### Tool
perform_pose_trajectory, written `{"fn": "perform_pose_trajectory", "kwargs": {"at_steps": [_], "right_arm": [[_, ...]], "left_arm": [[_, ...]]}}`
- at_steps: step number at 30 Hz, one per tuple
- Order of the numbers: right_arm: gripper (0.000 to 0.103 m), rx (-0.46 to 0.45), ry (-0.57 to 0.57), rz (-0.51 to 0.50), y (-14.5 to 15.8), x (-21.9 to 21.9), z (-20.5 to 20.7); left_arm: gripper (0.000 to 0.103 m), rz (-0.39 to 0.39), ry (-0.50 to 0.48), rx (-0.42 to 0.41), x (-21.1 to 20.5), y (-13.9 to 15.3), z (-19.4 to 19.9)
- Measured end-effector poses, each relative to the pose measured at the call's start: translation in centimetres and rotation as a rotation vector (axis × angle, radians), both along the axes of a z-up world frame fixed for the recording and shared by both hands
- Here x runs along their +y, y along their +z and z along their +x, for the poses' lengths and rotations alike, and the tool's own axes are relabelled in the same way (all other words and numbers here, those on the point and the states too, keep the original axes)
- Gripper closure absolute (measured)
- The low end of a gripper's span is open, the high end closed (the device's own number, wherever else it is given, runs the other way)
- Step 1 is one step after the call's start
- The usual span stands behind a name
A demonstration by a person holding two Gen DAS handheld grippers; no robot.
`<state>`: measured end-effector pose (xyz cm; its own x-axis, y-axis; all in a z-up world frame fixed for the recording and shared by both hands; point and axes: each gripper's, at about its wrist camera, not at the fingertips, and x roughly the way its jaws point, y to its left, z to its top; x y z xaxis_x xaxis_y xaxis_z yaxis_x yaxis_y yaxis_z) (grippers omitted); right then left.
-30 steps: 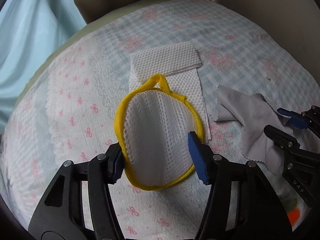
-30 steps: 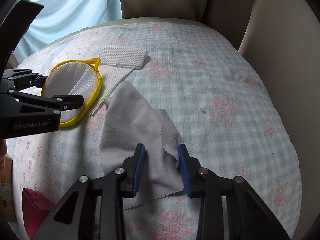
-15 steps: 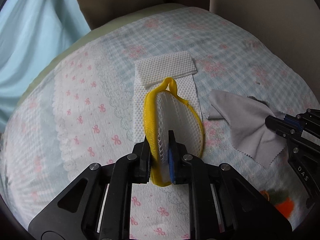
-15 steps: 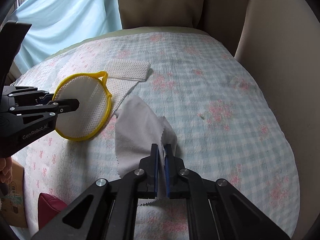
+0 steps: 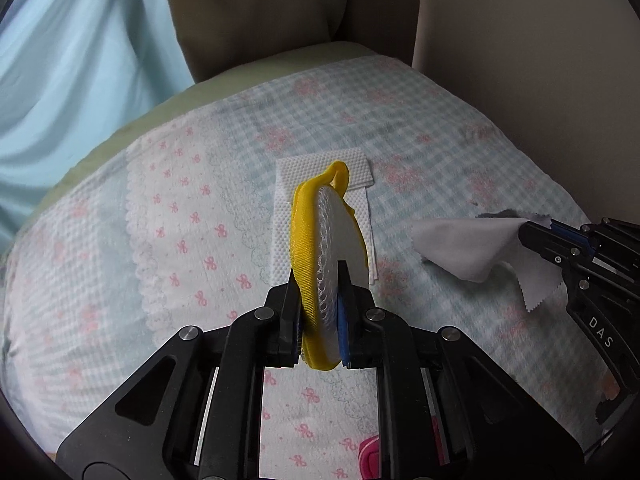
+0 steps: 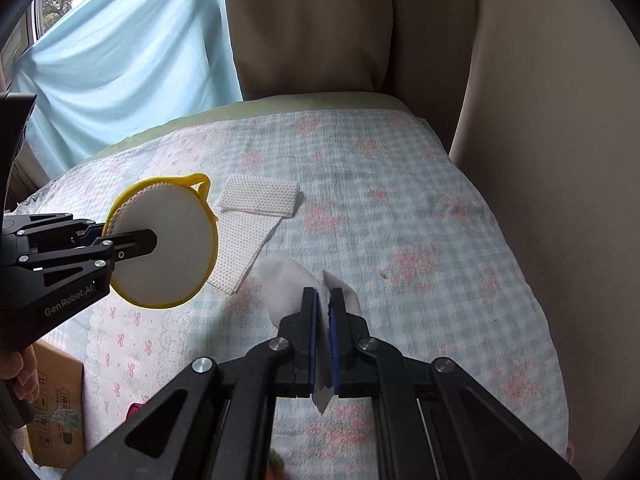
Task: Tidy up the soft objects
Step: 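Carry the yellow pad and grey cloth over the cardboard box with both tools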
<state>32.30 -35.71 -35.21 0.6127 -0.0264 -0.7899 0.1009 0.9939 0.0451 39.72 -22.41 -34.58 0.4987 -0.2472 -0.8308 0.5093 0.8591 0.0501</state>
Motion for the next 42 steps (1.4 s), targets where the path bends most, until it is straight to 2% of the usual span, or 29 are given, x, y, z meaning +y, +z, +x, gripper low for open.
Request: {"fn": "perform_pose_trajectory", "kwargs": {"at_steps": [6, 12, 19, 24, 28, 32, 38, 42], "right_arm": [[0.098, -0.046, 0.003, -0.01, 4.4, 1.0, -1.2], [0.098, -0.099, 0.018, -0.012, 10.0, 2.9, -3.2], [0.098, -0.143, 0.064, -0.015, 17.2, 6.8, -6.1], [0.098, -0.141, 0.113, 0.004, 21.3, 10.8, -7.9], [0.098, -0.125, 0.148, 0.03, 23.0, 15.0, -9.3], [0.098, -0.114, 0.19, 0.053, 23.6, 20.0, -10.7], [0.098, -0.072, 0.236, 0.108, 22.4, 27.5, -12.1], [0.098, -0.022, 0.264, 0.117, 20.5, 31.8, -12.4]], "left_arm": [[0.092, -0.045, 0.027, -0.035, 1.5, 5.1, -1.7], [0.092, -0.088, 0.07, -0.075, 4.3, 11.0, -4.3], [0.092, -0.135, 0.137, -0.115, 10.0, 17.8, -8.5], [0.092, -0.143, 0.188, -0.124, 15.6, 21.1, -11.5], [0.092, -0.136, 0.238, -0.115, 21.0, 22.0, -13.7], [0.092, -0.114, 0.283, -0.091, 26.6, 21.5, -15.5], [0.092, -0.071, 0.339, -0.041, 34.5, 19.3, -17.4], [0.092, -0.04, 0.36, 0.029, 38.3, 16.5, -18.2]]}}
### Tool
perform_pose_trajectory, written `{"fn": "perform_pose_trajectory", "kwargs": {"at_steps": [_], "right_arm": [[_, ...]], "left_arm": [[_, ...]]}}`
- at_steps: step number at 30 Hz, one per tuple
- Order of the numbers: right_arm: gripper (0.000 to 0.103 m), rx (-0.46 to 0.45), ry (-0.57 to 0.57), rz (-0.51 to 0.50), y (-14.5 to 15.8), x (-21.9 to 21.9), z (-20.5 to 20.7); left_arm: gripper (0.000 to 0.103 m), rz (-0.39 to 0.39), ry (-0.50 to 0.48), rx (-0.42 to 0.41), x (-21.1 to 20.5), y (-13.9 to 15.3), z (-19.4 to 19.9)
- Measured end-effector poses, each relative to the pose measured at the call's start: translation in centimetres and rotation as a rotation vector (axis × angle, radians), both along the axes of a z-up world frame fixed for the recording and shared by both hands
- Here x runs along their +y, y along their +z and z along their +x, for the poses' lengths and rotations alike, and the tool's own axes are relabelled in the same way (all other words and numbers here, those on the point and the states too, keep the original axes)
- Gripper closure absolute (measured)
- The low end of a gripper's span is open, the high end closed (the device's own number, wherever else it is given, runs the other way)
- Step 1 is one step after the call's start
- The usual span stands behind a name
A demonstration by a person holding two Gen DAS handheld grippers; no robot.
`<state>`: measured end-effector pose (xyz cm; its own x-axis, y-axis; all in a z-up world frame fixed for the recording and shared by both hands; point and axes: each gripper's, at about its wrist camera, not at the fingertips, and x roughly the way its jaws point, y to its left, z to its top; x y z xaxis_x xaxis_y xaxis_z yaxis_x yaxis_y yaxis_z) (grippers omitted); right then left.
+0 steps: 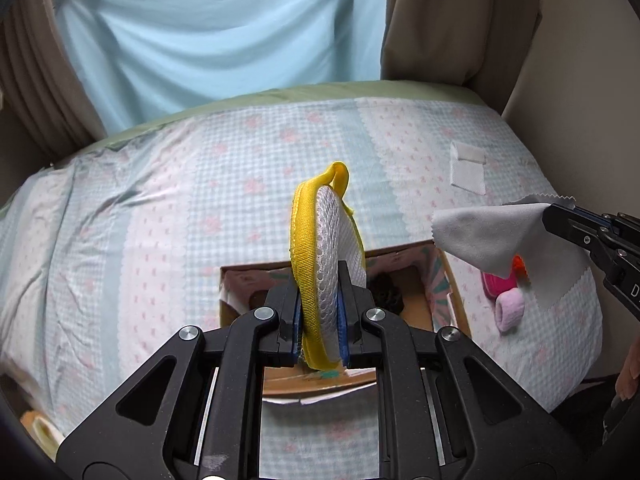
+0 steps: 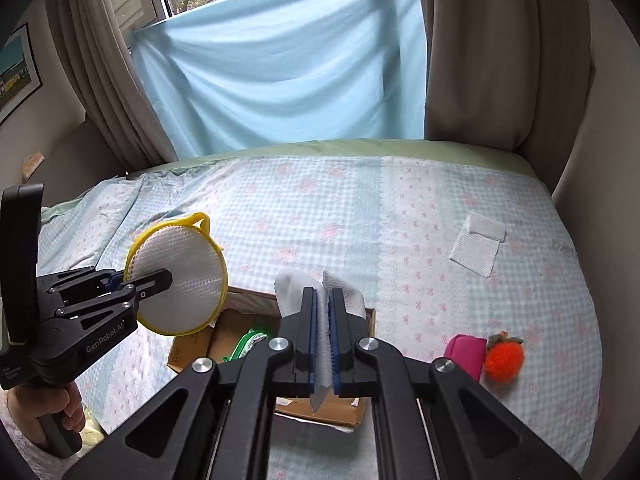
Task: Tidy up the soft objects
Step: 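Carry the yellow pad and grey cloth over the cardboard box with both tools, then open both tools to drop the pad and cloth into the box, then withdraw both tools from the box toward the white towel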
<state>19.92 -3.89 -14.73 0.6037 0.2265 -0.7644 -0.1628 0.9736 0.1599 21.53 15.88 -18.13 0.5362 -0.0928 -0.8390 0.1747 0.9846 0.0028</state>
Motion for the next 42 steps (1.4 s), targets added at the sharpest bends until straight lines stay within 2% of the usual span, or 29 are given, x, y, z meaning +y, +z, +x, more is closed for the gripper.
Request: {"fn": "perform_pose_trajectory", "kwargs": {"at_steps": [5, 11, 20, 21, 23, 24, 25, 26, 27, 29, 33, 37, 42], "right_arm": [[0.098, 0.089, 0.01, 0.002, -3.5, 3.3, 0.0], [0.098, 0.171, 0.014, -0.005, -6.7, 5.9, 0.6], [0.098, 0.315, 0.006, 0.014, -12.7, 6.9, 3.6], [0.098, 0.318, 0.001, 0.013, -13.1, 6.7, 3.9], [0.098, 0.336, -0.009, 0.019, -14.2, 6.6, 4.7], [0.092, 0.36, -0.014, 0.031, -14.9, 6.4, 5.0], [0.083, 0.378, -0.024, 0.039, -15.5, 6.3, 5.3], [0.048, 0.387, -0.035, 0.04, -15.9, 6.1, 5.5], [0.001, 0.395, -0.041, 0.04, -16.3, 5.9, 5.6], [0.0, 0.394, -0.043, 0.06, -16.7, 5.6, 5.6], [0.0, 0.41, -0.054, 0.072, -17.3, 5.1, 5.4], [0.0, 0.4, -0.05, 0.069, -17.1, 5.0, 5.1], [0.0, 0.346, -0.033, 0.061, -15.5, 5.3, 4.6]], "left_arm": [[0.092, 0.003, 0.006, 0.084, 3.3, -3.6, -0.6], [0.092, 0.017, -0.002, 0.171, 5.1, -7.9, 0.1], [0.091, 0.043, -0.071, 0.261, 3.8, -12.7, 2.9], [0.089, 0.064, -0.076, 0.263, 3.5, -13.1, 3.1], [0.066, 0.06, -0.1, 0.284, 2.9, -14.0, 3.4], [0.026, 0.048, -0.108, 0.301, 2.8, -14.4, 3.4], [0.001, 0.04, -0.115, 0.31, 2.7, -14.7, 3.4], [0.0, 0.035, -0.123, 0.311, 2.6, -14.9, 3.2], [0.0, 0.042, -0.128, 0.316, 2.4, -15.2, 3.1], [0.0, 0.063, -0.132, 0.322, 2.2, -15.7, 3.0], [0.0, 0.052, -0.13, 0.342, 2.2, -16.2, 2.8], [0.0, 0.055, -0.128, 0.33, 2.2, -15.4, 2.9], [0.0, 0.055, -0.123, 0.29, 2.3, -13.3, 2.4]]}}
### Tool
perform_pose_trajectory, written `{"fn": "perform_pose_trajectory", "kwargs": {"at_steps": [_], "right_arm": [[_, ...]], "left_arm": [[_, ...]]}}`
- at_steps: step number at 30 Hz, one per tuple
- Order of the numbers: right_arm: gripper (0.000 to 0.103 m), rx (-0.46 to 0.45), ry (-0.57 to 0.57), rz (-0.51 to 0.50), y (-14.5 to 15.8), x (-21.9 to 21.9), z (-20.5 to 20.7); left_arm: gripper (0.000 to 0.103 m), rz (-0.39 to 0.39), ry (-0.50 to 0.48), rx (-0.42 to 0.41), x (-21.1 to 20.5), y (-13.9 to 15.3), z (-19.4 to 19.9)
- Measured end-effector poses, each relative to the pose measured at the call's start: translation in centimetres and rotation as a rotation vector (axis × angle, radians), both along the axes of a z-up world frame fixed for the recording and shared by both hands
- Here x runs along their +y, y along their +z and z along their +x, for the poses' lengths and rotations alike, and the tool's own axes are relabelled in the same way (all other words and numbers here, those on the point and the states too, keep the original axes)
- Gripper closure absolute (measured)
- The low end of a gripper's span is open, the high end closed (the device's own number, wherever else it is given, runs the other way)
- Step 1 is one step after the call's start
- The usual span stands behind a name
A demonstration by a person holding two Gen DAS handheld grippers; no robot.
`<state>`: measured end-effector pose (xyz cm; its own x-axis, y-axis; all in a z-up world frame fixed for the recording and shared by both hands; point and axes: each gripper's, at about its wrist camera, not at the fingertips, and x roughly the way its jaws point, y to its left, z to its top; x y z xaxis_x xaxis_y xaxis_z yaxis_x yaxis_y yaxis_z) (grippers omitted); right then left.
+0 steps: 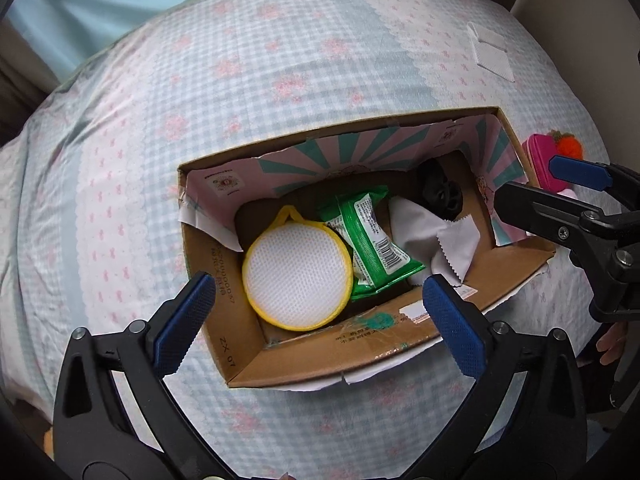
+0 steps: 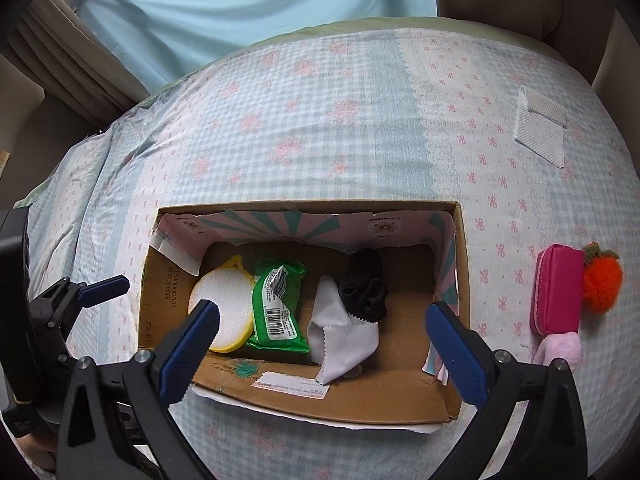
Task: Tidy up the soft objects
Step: 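Withdraw both tools from the box toward the white towel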
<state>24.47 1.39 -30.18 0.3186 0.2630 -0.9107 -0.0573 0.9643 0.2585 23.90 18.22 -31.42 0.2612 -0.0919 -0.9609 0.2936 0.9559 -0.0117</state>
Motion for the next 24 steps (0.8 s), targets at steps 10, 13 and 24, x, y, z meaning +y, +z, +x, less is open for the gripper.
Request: {"fn": "perform_pose_trajectory", "kwargs": {"at_steps": [10, 13, 24], "right_arm": [[0.0, -0.132, 0.005, -0.031, 7.1, -0.3, -2.6], [0.0, -0.201, 0.007, -0.051, 10.3, -0.7, -4.1], [0.0, -0.422, -0.044, -0.112, 21.0, -4.3, -11.0]], "left_arm": [[0.0, -0.035, 0.085, -0.139, 1.3, 7.4, -3.0], [0.0, -0.042, 0.106, -0.2, 1.5, 10.3, -4.4], [0.0, -0.079, 0.224, -0.399, 1.4, 20.7, -11.0]]}}
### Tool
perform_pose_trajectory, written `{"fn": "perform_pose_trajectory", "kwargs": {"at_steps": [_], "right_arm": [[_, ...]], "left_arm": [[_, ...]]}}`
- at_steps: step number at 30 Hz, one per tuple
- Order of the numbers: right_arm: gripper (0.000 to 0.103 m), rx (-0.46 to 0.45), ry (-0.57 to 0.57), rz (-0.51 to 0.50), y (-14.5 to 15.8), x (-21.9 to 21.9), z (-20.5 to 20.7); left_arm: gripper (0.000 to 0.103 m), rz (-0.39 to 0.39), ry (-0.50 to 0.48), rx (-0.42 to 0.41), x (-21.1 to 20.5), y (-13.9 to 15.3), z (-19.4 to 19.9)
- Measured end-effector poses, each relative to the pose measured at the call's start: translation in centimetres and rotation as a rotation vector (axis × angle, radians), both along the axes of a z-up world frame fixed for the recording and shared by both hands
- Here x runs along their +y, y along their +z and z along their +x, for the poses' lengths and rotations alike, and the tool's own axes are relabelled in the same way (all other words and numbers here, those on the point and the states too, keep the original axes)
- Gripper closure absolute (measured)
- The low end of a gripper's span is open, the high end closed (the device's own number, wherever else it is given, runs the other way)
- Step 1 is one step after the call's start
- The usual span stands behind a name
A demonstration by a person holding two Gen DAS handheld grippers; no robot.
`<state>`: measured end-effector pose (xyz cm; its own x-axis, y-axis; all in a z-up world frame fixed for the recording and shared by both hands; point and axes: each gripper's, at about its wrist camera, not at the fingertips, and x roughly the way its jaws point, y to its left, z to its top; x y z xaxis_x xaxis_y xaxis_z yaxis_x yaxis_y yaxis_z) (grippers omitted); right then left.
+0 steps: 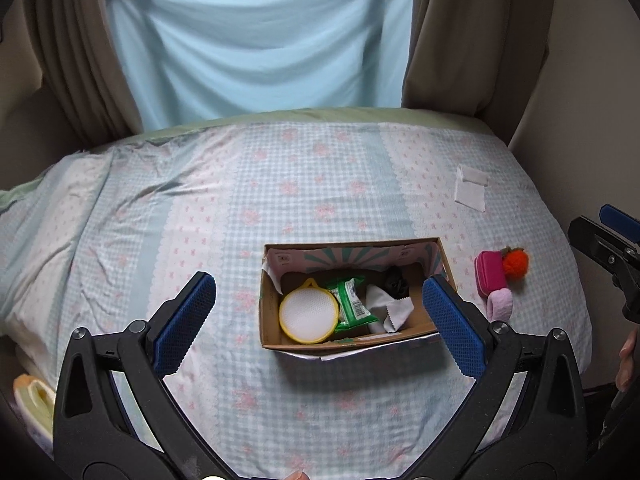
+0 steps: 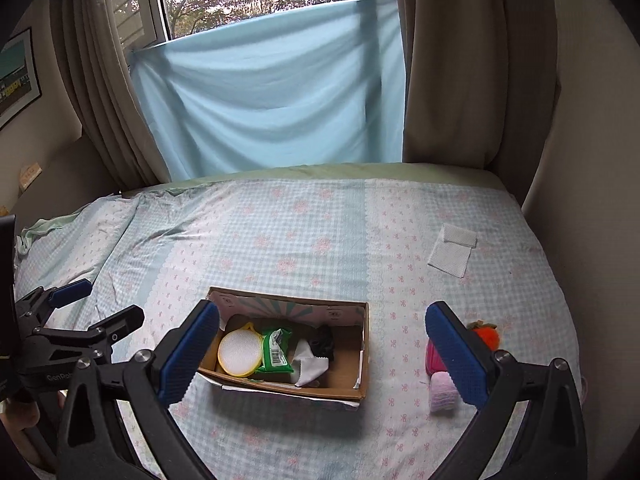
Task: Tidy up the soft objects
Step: 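Withdraw both tools from the box toward the white towel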
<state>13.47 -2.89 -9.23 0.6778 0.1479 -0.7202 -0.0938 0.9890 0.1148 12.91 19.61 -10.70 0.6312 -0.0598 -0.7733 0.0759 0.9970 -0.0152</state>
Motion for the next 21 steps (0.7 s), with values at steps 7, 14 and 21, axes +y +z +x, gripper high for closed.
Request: {"fn": "perform_pose_trajectory", "kwargs": {"at_steps": [7, 14, 21], "right_arm": [[0.0, -0.026, -0.035, -0.043, 2.3, -3.4, -3.8], [0.0, -0.013, -0.106, -0.04, 1.5, -7.9, -5.8], [0.0, 0.027, -0.189, -0.067, -0.3, -11.4, -6.1]], "left_arm": [[0.0, -0.017, 0.003, -0.07, -3.0, 2.6, -2.2], [0.0, -0.002, -0.077, -0.087, -8.2, 3.3, -0.3], [0.0, -0.002, -0.187, -0.069, -13.6, 3.4, 4.0]]}}
